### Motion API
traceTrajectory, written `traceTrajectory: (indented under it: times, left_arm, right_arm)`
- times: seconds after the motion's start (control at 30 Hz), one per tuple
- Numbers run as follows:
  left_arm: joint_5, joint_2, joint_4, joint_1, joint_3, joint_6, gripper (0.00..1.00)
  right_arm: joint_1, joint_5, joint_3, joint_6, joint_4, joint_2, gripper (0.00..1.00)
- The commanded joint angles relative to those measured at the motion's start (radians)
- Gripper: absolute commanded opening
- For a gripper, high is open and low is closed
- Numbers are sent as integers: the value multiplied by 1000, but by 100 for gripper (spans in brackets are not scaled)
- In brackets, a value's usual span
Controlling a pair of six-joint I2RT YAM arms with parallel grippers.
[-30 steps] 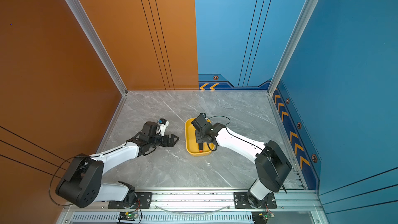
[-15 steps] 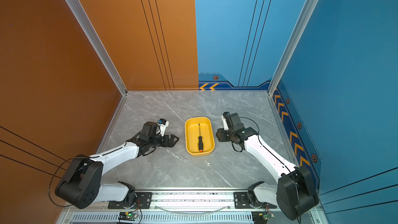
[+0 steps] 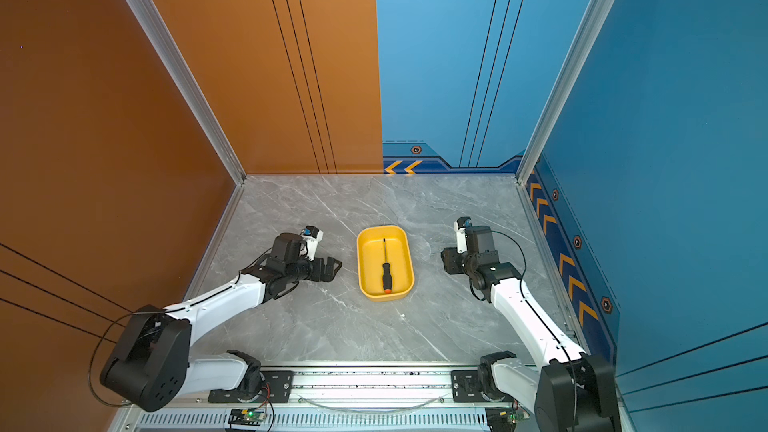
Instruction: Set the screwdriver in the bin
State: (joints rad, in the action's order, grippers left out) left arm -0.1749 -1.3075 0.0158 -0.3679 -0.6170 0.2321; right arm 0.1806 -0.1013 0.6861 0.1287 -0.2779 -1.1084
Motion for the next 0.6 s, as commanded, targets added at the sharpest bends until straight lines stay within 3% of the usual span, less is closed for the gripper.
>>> traceTrajectory:
  times: [0.0, 0.3, 0.57]
  left_arm:
    - [113, 63, -11, -6, -12, -60, 98]
    - [237, 184, 151, 37, 81, -245, 98]
    - [230, 192, 347, 171, 180, -302, 98]
  right_arm:
    - [-26, 75, -48, -24, 98, 32, 58]
    - [-129, 101, -178, -5, 348, 42, 59]
    - [-180, 104, -266, 4, 552, -4, 59]
